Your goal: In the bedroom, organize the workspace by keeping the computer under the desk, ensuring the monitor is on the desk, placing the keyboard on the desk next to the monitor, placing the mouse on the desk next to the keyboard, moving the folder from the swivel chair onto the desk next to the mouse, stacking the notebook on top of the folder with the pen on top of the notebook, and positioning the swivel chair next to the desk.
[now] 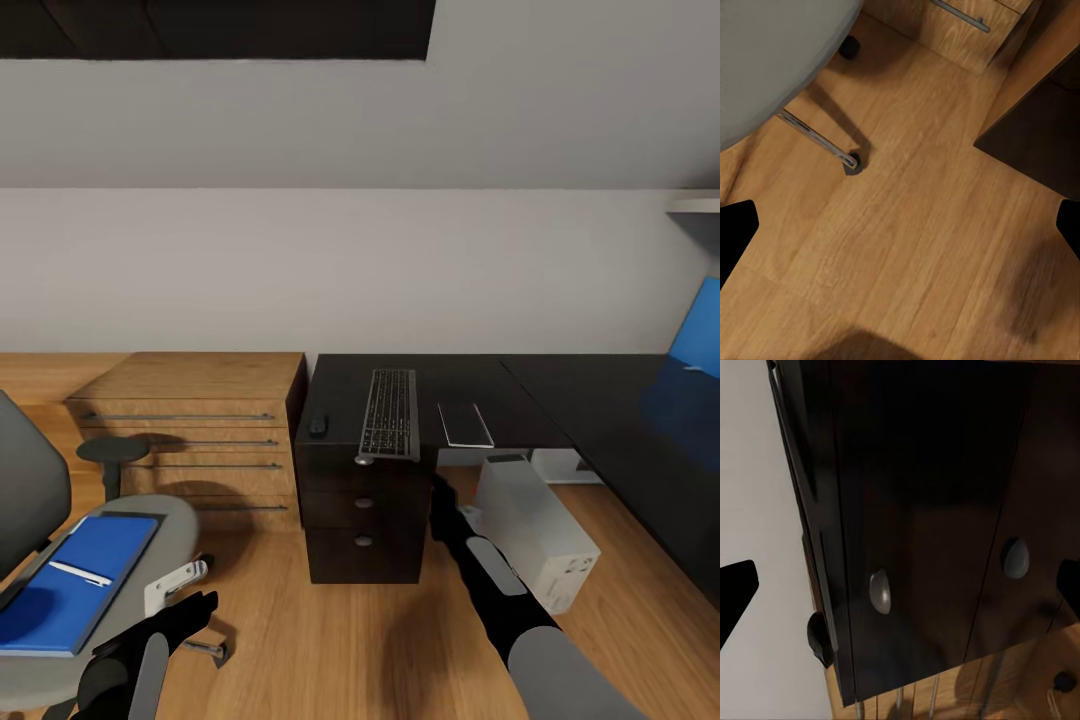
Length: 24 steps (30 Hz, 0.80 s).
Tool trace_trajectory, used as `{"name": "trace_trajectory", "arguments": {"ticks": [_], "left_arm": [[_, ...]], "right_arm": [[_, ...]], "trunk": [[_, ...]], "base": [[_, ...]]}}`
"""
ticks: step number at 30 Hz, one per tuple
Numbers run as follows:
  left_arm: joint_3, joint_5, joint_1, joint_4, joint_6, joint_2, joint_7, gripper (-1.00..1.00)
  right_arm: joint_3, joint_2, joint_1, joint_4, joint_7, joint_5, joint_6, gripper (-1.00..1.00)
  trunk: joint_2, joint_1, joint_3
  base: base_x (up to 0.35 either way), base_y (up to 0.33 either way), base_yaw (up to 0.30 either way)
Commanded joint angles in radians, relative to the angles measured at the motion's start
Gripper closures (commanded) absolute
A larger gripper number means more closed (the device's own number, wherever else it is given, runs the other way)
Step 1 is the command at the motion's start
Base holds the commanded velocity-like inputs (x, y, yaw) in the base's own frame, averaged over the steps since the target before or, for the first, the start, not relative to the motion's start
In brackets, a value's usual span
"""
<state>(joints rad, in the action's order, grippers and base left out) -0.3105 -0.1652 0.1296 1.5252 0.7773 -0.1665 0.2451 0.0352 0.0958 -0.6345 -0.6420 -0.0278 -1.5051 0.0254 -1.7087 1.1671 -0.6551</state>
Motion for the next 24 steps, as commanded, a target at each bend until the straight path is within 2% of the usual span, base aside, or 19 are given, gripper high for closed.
{"name": "trace_trajectory", "arguments": {"ticks": [1,6,10,24], "left_arm": [[-0.001,-0.011,0.001,0.001,0.003,-0.001,0.007,-1.0],[-0.001,-0.011,0.001,-0.002,0.003,-0.001,0.009,-1.0],[-0.001,-0.011,0.001,-0.004,0.003,-0.001,0.01,-1.0],[-0.001,-0.01,0.001,-0.005,0.003,-0.001,0.01,-1.0]], "right_arm": [[0.002,0.001,-0.001,0.0,-0.003,-0.008,0.001,-1.0],[0.026,0.023,-0.001,0.001,-0.004,-0.005,0.0,-1.0],[0.038,0.025,-0.001,0.001,-0.004,-0.004,-0.001,-1.0],[0.043,0.027,-0.001,0.001,-0.004,-0.004,-0.001,-1.0]], "trunk": [[0.0,0.0,-0.001],[0.0,0.0,-0.001],[0.0,0.0,-0.001],[0.0,0.0,-0.001]], "base": [[0.0,0.0,0.0],[0.0,0.0,0.0],[0.033,0.035,0.0],[0.176,0.178,0.0]]}}
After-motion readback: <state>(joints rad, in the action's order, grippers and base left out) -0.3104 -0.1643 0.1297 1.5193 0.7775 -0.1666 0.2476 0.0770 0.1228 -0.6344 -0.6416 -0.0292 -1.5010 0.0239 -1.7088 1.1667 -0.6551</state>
